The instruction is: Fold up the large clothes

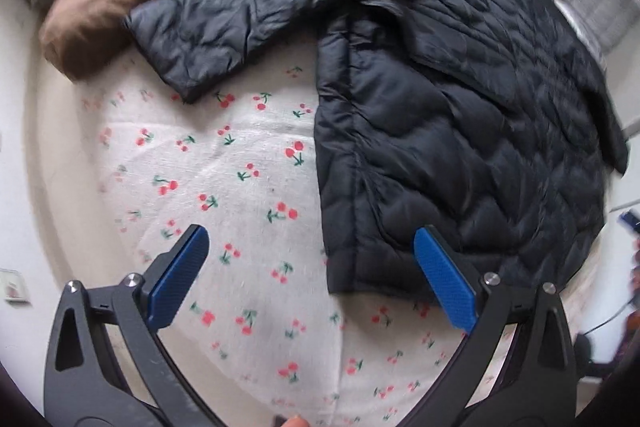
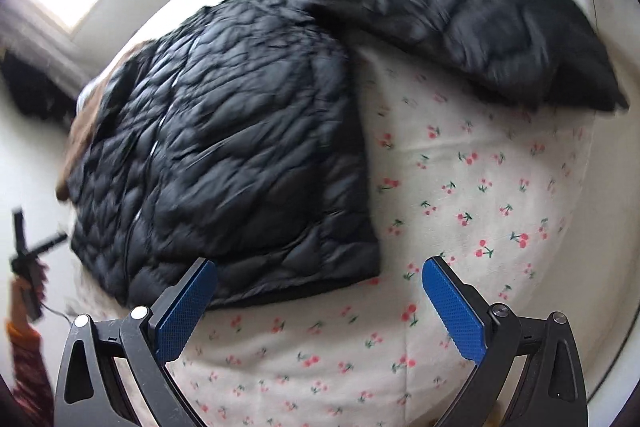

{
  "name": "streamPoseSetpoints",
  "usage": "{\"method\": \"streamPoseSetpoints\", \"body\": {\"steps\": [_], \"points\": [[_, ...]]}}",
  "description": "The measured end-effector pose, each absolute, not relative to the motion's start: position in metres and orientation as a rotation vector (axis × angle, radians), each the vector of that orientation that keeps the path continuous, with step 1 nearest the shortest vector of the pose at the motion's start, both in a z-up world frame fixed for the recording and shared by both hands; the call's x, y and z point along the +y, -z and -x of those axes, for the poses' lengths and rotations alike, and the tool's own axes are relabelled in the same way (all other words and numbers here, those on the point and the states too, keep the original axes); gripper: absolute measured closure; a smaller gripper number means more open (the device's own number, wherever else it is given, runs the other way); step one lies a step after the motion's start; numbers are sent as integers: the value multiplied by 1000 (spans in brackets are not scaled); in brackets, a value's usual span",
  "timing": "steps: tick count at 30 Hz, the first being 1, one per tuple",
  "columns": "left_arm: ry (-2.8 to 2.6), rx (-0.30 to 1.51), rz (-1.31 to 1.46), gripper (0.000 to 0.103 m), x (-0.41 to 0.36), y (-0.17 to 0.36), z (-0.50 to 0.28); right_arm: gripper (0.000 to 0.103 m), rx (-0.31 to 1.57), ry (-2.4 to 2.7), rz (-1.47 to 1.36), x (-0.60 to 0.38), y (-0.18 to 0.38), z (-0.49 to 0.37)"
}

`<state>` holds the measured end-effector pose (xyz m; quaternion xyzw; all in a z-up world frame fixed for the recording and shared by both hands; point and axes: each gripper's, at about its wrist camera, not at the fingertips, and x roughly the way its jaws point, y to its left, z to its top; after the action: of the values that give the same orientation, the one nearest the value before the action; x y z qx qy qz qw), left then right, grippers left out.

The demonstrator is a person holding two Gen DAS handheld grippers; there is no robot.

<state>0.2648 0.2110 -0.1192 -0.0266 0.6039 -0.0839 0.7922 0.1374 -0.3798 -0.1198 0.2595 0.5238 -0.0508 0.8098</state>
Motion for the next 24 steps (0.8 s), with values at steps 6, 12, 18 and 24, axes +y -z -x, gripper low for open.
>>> {"method": "streamPoseSetpoints", "body": {"steps": [6,12,18,24], "points": [[375,1263,226,5,207,145,-278,0,1118,72,-717,-405,166,-155],[481,1226,378,34,200,155,-279,0,1110,99,-881,-412,191,-159],[477,1262,535,80,194,164,-268,94,1078,53,-992,-421,195,-148],[492,1225,473,86,181,131,-242,98,996,61,-949,-410,165,-121]]}}
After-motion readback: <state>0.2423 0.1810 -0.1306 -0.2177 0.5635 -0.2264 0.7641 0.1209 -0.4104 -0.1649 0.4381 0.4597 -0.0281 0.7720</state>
